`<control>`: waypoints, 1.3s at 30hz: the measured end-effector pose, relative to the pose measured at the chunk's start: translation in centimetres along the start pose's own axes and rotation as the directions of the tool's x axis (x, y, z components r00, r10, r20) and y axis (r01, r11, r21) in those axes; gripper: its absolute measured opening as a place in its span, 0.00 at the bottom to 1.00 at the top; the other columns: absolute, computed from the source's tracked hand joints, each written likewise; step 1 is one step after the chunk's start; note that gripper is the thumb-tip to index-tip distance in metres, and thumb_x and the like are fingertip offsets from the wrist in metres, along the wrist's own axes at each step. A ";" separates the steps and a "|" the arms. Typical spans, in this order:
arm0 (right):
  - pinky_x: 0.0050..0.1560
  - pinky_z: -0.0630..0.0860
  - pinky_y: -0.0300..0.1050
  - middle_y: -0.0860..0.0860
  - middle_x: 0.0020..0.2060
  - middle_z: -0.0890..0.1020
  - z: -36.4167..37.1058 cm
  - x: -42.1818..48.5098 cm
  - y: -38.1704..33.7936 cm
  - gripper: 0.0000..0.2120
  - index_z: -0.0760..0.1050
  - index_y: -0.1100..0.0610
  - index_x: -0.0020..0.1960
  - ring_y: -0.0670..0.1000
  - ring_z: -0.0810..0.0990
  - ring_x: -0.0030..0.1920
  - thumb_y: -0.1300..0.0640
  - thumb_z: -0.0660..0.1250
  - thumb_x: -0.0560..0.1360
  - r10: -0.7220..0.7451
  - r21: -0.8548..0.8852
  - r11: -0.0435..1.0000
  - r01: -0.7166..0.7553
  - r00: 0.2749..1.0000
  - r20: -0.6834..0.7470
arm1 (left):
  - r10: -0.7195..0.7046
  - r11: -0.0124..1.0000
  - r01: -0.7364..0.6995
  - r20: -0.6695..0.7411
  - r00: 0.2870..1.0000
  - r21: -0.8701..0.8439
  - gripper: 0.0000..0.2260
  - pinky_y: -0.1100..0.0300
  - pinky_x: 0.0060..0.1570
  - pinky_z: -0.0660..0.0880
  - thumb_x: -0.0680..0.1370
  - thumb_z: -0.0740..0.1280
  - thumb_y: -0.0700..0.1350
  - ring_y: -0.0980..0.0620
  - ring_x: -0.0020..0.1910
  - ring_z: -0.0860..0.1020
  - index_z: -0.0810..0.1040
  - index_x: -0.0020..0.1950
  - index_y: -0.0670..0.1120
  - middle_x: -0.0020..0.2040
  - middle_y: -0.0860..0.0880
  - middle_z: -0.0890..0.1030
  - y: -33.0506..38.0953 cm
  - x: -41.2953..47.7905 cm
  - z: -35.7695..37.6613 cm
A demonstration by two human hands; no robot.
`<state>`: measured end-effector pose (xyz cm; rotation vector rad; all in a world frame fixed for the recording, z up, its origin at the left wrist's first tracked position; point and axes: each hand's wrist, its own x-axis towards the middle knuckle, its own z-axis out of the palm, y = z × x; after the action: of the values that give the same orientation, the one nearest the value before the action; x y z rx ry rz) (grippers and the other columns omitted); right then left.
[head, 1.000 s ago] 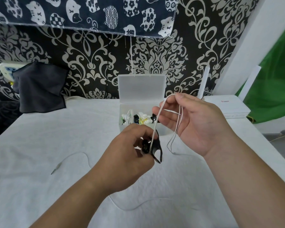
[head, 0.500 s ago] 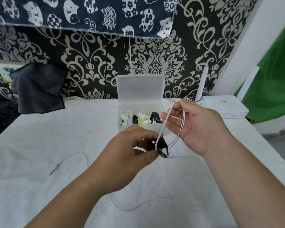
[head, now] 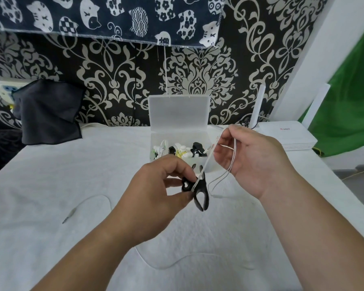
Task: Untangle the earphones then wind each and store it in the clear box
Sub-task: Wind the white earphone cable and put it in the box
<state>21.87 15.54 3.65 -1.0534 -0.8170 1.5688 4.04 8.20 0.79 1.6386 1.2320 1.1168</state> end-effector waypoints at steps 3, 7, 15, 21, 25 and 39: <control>0.30 0.72 0.39 0.50 0.31 0.79 -0.1 0.1 0.2 0.13 0.78 0.57 0.39 0.48 0.76 0.31 0.58 0.64 0.81 -0.046 -0.161 0.986 0.040 0.998 -0.033 | 0.050 0.997 -0.050 0.002 0.999 0.052 0.16 0.63 0.56 0.77 0.70 0.75 0.28 0.50 0.48 0.81 0.82 0.42 0.51 0.45 0.54 0.81 0.3 0.0 -0.2; 0.29 0.65 0.39 0.49 0.30 0.75 -0.5 0.6 1.0 0.13 0.80 0.56 0.39 0.47 0.69 0.29 0.58 0.65 0.81 -0.080 -0.332 0.942 0.043 0.992 -0.099 | 0.084 0.996 -0.084 0.005 0.996 0.030 0.17 0.63 0.55 0.77 0.68 0.75 0.27 0.49 0.48 0.81 0.83 0.41 0.50 0.45 0.53 0.81 0.5 0.0 -0.3; 0.31 0.61 0.40 0.45 0.25 0.72 -0.9 0.4 3.5 0.18 0.80 0.50 0.29 0.47 0.67 0.27 0.60 0.64 0.76 0.078 -0.770 0.637 -0.051 0.997 -0.001 | 0.128 0.973 -0.161 -0.196 0.972 -0.166 0.17 0.63 0.52 0.78 0.63 0.77 0.29 0.50 0.44 0.82 0.83 0.38 0.51 0.43 0.51 0.81 0.4 0.6 -0.7; 0.35 0.63 0.43 0.45 0.29 0.71 0.4 -2.4 3.4 0.13 0.80 0.52 0.38 0.47 0.68 0.32 0.55 0.62 0.79 0.393 -0.892 0.430 0.140 0.860 0.325 | 0.188 0.978 -0.130 -0.411 0.892 0.165 0.17 0.60 0.53 0.80 0.67 0.78 0.30 0.49 0.46 0.82 0.82 0.41 0.53 0.44 0.55 0.81 -0.6 0.9 -2.2; 0.36 0.64 0.41 0.44 0.28 0.69 0.7 -3.3 1.9 0.14 0.80 0.51 0.39 0.41 0.68 0.30 0.53 0.62 0.81 0.427 -0.885 0.406 0.228 0.808 0.405 | 0.206 0.949 -0.084 -0.395 0.895 0.304 0.16 0.61 0.52 0.79 0.68 0.78 0.32 0.51 0.46 0.81 0.82 0.42 0.53 0.45 0.57 0.80 -0.6 0.8 -2.7; 0.28 0.59 0.37 0.48 0.24 0.67 -0.4 -3.2 -2.0 0.18 0.79 0.55 0.31 0.46 0.62 0.27 0.62 0.64 0.80 0.138 -0.677 0.696 0.240 0.880 0.454 | 0.232 0.874 -0.111 -0.206 0.951 0.473 0.18 0.64 0.51 0.75 0.69 0.78 0.34 0.58 0.48 0.80 0.81 0.40 0.58 0.46 0.60 0.79 -0.1 0.5 -2.8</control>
<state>23.23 12.88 5.97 -1.1634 -1.9149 1.4896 1.46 8.92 1.68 2.0351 1.6383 1.2453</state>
